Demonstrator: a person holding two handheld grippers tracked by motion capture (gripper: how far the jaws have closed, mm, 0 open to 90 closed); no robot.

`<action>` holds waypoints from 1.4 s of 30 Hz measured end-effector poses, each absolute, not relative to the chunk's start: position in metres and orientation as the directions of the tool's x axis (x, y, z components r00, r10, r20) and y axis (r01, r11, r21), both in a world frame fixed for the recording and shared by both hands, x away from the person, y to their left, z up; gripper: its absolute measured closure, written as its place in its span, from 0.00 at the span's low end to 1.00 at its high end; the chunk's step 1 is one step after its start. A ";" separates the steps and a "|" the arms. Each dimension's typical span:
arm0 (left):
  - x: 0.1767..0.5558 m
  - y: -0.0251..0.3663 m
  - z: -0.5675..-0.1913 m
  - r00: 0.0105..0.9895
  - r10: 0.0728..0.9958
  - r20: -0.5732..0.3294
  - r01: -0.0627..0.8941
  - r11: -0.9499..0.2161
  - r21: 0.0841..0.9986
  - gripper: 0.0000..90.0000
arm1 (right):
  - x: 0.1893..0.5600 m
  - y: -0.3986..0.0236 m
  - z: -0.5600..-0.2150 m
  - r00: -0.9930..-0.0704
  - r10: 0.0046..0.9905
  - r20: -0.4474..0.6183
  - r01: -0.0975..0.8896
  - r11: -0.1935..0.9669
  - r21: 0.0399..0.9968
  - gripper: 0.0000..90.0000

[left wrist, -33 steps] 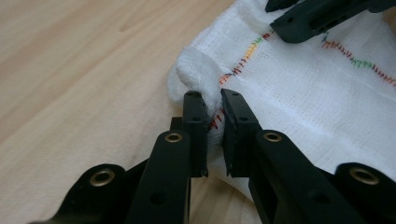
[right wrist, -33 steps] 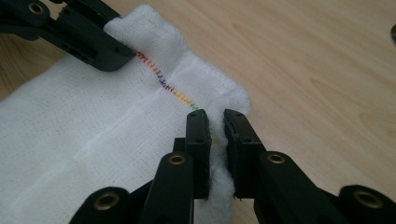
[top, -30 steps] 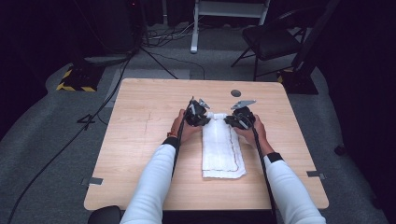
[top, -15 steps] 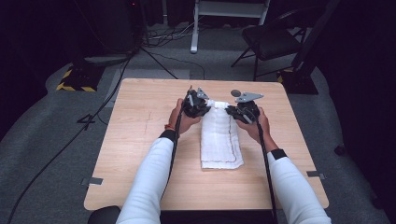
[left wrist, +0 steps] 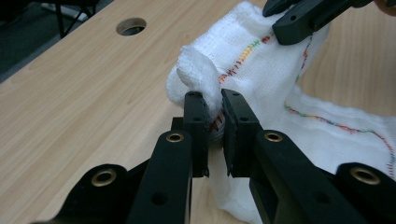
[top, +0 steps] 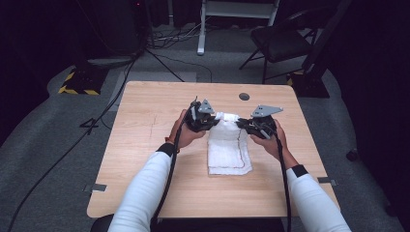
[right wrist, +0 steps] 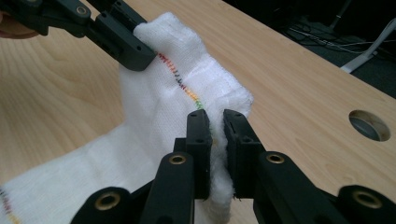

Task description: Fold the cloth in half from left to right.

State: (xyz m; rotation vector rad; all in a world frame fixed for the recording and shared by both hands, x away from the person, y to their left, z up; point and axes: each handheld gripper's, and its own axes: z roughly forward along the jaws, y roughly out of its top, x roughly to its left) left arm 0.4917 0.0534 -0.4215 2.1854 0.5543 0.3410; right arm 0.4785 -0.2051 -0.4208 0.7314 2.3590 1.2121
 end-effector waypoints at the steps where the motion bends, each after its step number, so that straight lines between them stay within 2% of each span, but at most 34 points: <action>1: 0.490 0.054 -0.422 0.869 0.493 0.050 0.268 -0.552 0.789 0.90 | 0.476 -0.206 -0.422 -0.795 0.599 -0.099 0.268 0.492 0.828 0.90; 12: 0.461 0.055 -0.430 0.907 0.418 0.047 0.224 -0.575 0.787 0.87 | 0.451 -0.220 -0.431 -0.834 0.547 -0.071 0.253 0.494 0.832 0.90; 22: 0.446 0.061 -0.449 0.917 0.399 0.009 0.246 -0.582 0.775 0.85 | 0.432 -0.220 -0.438 -0.867 0.496 -0.053 0.242 0.511 0.825 0.90; 35: 0.419 0.062 -0.466 0.931 0.361 0.042 0.216 -0.642 0.736 0.84 | 0.411 -0.223 -0.460 -0.898 0.441 -0.012 0.261 0.553 0.791 0.88; 42: 0.407 0.063 -0.474 0.940 0.341 0.017 0.228 -0.664 0.712 0.82 | 0.402 -0.230 -0.468 -0.902 0.433 -0.009 0.267 0.574 0.774 0.86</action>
